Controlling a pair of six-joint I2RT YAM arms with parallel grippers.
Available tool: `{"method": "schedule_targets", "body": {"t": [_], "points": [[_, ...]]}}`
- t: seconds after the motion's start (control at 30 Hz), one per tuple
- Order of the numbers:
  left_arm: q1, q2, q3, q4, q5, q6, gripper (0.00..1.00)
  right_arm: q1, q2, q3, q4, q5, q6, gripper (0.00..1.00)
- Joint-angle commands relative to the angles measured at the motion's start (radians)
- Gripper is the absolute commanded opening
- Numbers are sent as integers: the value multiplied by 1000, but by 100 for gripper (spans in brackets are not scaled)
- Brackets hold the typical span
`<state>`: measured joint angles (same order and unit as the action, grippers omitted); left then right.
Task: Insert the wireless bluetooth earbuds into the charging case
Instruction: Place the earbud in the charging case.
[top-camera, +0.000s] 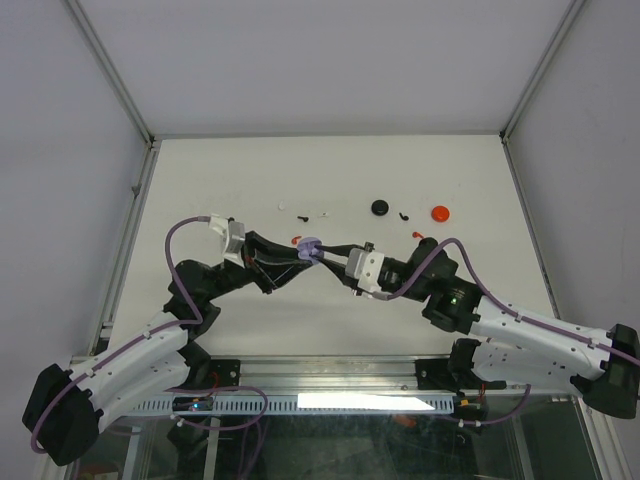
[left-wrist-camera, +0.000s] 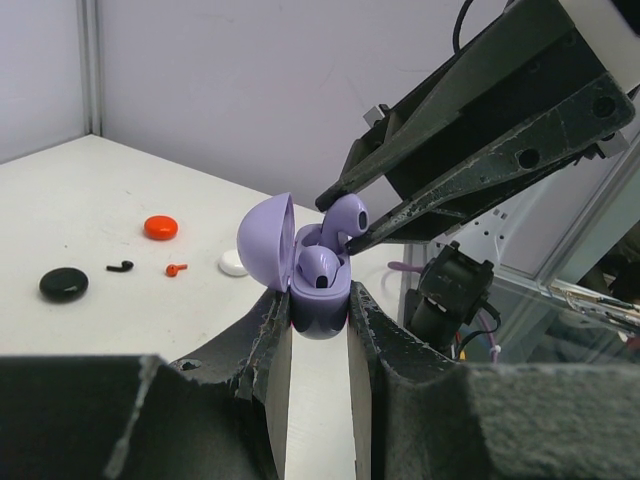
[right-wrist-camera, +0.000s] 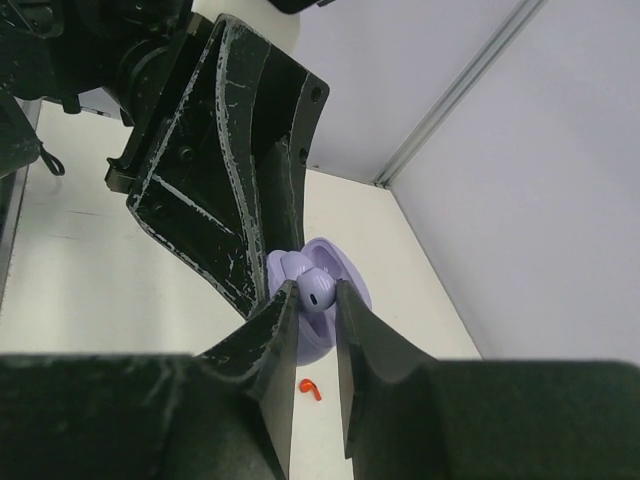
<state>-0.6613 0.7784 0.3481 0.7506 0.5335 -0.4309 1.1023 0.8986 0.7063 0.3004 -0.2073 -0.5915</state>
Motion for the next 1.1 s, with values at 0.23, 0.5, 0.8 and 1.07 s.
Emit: {"method": "schedule_targets", "body": {"t": [0.23, 0.5, 0.8, 1.07], "points": [[0, -11, 8, 83, -13, 43, 8, 10, 11, 31, -68, 18, 84, 37], [0, -27, -2, -5, -69, 110, 8, 10, -15, 53, -64, 98, 165, 55], [1, -35, -38, 10, -95, 156, 6, 10, -25, 16, 57, 222, 335, 72], [1, -40, -34, 9, -93, 172, 6, 10, 26, 16, 144, 284, 433, 77]]}}
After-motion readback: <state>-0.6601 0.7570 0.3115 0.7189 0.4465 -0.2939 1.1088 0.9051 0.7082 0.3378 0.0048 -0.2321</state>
